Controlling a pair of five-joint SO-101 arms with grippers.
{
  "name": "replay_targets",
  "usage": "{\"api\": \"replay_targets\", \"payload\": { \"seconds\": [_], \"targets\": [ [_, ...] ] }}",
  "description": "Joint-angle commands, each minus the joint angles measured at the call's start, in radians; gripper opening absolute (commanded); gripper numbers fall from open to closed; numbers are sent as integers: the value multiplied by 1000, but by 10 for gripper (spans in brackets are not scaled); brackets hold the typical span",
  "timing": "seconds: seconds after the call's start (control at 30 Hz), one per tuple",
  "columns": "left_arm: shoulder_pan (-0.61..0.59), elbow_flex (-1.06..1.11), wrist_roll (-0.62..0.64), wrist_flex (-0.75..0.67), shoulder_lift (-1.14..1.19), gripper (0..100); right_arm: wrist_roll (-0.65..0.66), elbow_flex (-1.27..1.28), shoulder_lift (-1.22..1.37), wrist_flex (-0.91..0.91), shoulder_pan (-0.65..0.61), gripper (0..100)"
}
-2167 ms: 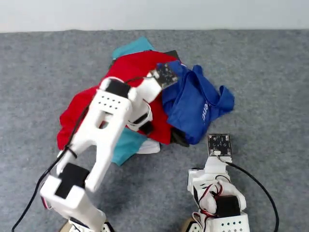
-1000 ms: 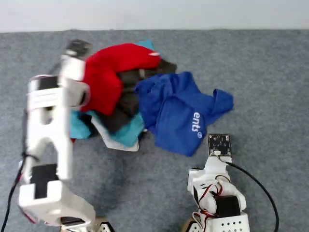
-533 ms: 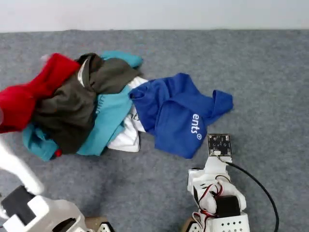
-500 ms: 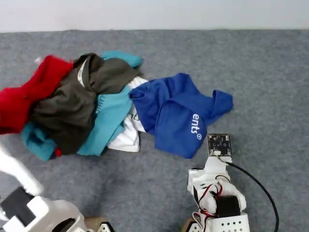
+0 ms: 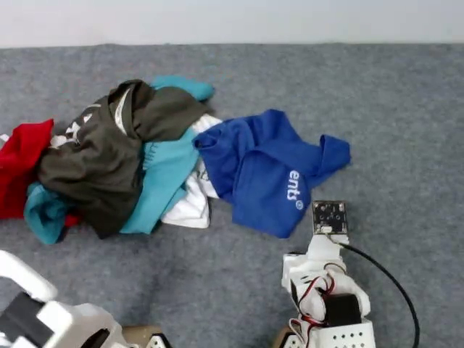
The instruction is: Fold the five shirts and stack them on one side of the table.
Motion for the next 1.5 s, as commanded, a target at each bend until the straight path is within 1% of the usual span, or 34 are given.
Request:
{"api": "replay_targets", "payload": {
  "seconds": [0.0,0.1,0.23,0.33,0.43,0.5,0.57,0.67,0.8,1.0,1.13,1.3,1.47],
  "targets": [
    [-11,-58,2,77,-149,264,-9,15,-8,2,-5,9],
    [8,-58,25,120,-256,287,-9,15,-8,2,-5,9],
    [112,-56,23,196,-368,290,-9,15,-8,2,-5,9],
    [255,-54,23,298,-408,290,-9,15,-8,2,-5,9],
    [445,-47,26,400,-400,290,-9,15,-8,2,-5,9],
    [574,-21,28,433,-377,289,-9,15,-8,2,-5,9],
    [683,10,44,436,-345,288,-9,15,-8,2,-5,9],
    [812,48,112,381,-284,290,-9,15,-8,2,-5,9],
    [950,91,155,288,-173,290,-9,15,-8,2,-5,9],
    [1099,93,212,184,32,290,-9,15,-8,2,-5,9],
    [1146,91,259,84,152,290,-9,15,-8,2,-5,9],
    [1148,91,269,-26,304,288,-9,15,-8,2,-5,9],
    [1140,81,272,-66,451,286,-9,15,-8,2,-5,9]
  ]
}}
